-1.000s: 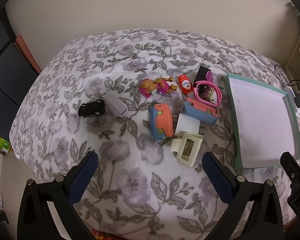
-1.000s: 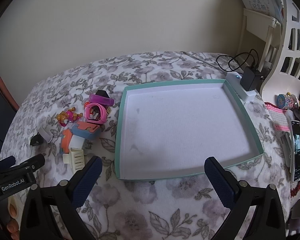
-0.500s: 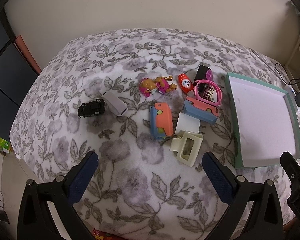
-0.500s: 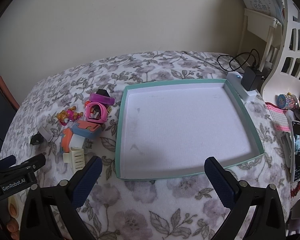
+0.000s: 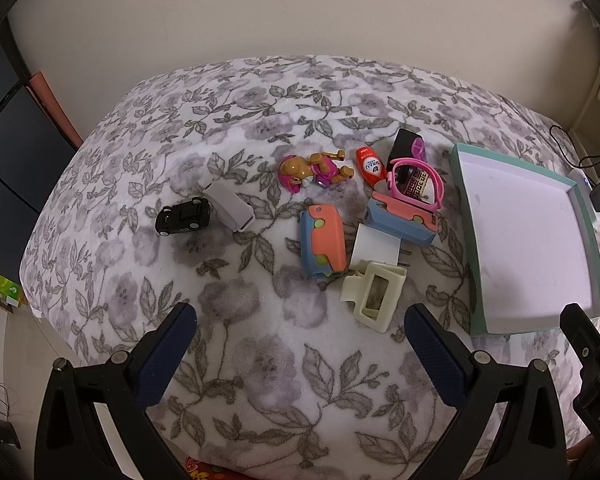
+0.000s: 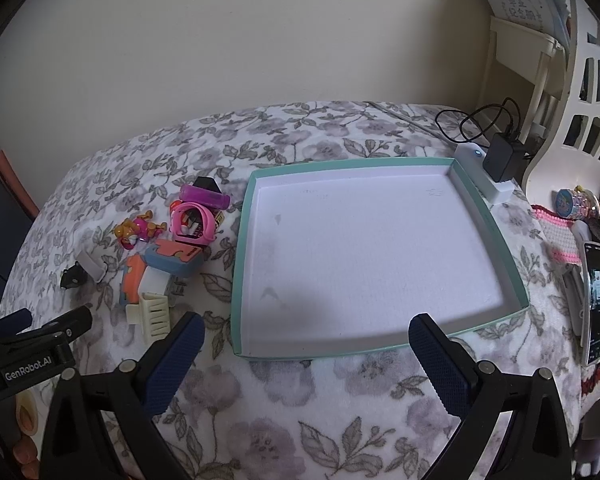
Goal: Organize rigid objects
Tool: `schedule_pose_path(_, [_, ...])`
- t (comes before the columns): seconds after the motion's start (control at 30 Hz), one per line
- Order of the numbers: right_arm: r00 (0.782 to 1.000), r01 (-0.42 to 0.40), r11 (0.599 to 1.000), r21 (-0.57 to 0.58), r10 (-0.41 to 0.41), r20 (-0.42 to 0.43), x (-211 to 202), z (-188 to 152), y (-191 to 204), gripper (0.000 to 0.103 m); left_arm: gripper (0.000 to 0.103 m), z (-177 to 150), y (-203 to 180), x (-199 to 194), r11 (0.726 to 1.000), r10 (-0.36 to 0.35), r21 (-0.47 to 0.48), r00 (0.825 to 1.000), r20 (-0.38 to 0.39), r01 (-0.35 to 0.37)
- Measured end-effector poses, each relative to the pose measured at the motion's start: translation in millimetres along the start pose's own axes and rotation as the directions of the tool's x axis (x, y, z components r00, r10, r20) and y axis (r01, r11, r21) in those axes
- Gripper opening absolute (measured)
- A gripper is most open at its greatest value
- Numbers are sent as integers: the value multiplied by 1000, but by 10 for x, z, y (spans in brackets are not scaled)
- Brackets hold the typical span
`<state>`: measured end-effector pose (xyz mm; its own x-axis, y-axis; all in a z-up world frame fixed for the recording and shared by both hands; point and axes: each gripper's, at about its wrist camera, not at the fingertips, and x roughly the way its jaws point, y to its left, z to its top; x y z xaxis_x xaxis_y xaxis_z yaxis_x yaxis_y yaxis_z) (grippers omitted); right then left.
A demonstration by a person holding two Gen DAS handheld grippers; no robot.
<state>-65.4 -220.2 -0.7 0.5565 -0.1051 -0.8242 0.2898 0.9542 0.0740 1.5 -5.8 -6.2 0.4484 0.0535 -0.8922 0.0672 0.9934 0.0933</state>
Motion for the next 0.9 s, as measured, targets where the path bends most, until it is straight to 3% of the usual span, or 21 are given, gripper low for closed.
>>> schedule_pose_path(0.9, [1000,-7,999,-41,6,-3,-1,1,64,103,103,-21,10,8,1000,-7,-9,1000,2,7])
